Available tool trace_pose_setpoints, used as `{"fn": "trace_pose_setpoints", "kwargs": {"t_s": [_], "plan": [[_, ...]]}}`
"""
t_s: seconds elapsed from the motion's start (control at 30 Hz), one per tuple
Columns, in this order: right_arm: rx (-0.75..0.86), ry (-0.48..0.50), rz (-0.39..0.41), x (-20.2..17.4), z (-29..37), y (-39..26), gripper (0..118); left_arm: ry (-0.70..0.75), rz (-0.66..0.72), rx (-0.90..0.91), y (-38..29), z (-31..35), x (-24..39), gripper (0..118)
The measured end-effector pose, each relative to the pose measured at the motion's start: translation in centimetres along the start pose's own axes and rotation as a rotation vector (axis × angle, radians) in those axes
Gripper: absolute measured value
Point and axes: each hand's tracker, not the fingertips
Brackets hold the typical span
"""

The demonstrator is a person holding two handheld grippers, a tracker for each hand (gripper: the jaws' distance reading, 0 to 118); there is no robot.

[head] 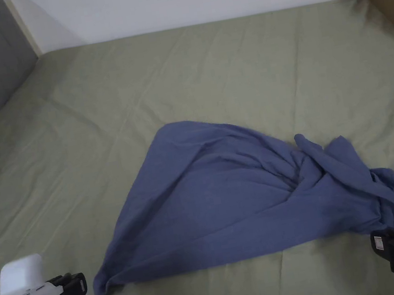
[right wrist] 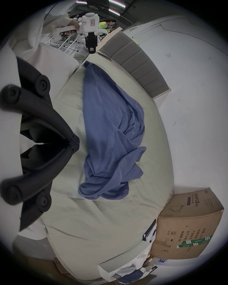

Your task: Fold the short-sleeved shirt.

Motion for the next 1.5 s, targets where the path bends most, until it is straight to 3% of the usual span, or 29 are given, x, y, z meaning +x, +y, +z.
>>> {"fn": "trace_pose_setpoints", "kwargs": {"t_s": [0.07, 0.1, 0.13, 0.37, 0.47, 0.53, 0.63, 0.77, 0.83, 0.87, 0.93, 0.97, 1.03, 1.1, 1.27, 1.3, 1.4, 1.5], "plan": [[-0.007, 0.001, -0.008, 0.0, 0.0, -0.1, 0, 0.037, -0.033, -0.05, 0.1, -1.6, -0.2, 44], [-0.011, 0.002, -0.009, 0.0, -0.1, -0.1, 0, 0.004, -0.04, -0.081, 0.0, -2.7, -0.4, 77], [-0.013, -0.001, -0.009, 0.0, -0.1, -0.1, 0, -0.013, -0.022, -0.099, 0.0, -3.4, -0.4, 85], [-0.028, -0.027, -0.006, 0.0, 0.0, -0.1, 0, -0.029, 0.002, -0.171, 0.0, -7.3, -0.4, 83], [-0.026, -0.037, -0.029, 0.3, 0.2, 0.0, 0, -0.075, -0.032, -0.203, 0.0, -7.4, 1.1, 50], [-0.02, -0.039, -0.038, 0.4, 0.4, 0.1, 0, -0.003, -0.104, -0.204, 0.2, -7.1, 2.0, 4], [-0.01, -0.044, -0.021, 0.2, 0.6, 0.6, 0, -0.118, -0.002, -0.218, 0.6, -6.7, 1.9, 0], [0.045, -0.079, 0.032, 0.4, 0.8, 1.4, 0, -0.013, -0.118, -0.213, 0.9, -6.6, 3.3, 0], [0.077, -0.098, 0.051, 0.8, 0.9, 2.0, 0, -0.037, -0.092, -0.229, 1.0, -6.8, 3.1, 0], [0.097, -0.113, 0.095, 0.8, 0.9, 2.4, 9, -0.047, -0.076, -0.225, 1.1, -6.7, 3.1, 0], [0.122, -0.189, 0.206, 0.5, 0.7, 3.1, 72, -0.051, -0.071, -0.227, 1.3, -6.7, 3.0, 0], [0.12, -0.226, 0.269, -0.4, 0.4, 3.6, 95, -0.043, -0.073, -0.228, 1.3, -6.7, 3.1, 0], [0.095, -0.262, 0.358, -0.6, -0.6, 4.2, 100, -0.035, -0.076, -0.229, 1.4, -6.7, 3.1, 0], [0.114, -0.262, 0.395, 0.1, -1.8, 4.4, 96, -0.035, -0.073, -0.232, 1.4, -6.8, 2.9, 0], [0.048, -0.226, 0.308, 1.3, -5.2, 5.2, 95, -0.035, -0.052, -0.248, 1.5, -7.1, 2.6, 0], [0.043, -0.219, 0.302, 1.5, -5.7, 5.2, 88, -0.035, -0.048, -0.25, 1.5, -7.2, 2.6, 0], [0.021, -0.219, 0.29, 2.2, -7.3, 5.2, 44, -0.038, -0.041, -0.258, 1.6, -7.4, 2.5, 0], [-0.027, -0.181, 0.177, 4.1, -8.4, 5.0, 7, -0.042, -0.041, -0.26, 1.8, -7.5, 2.5, 0]]}}
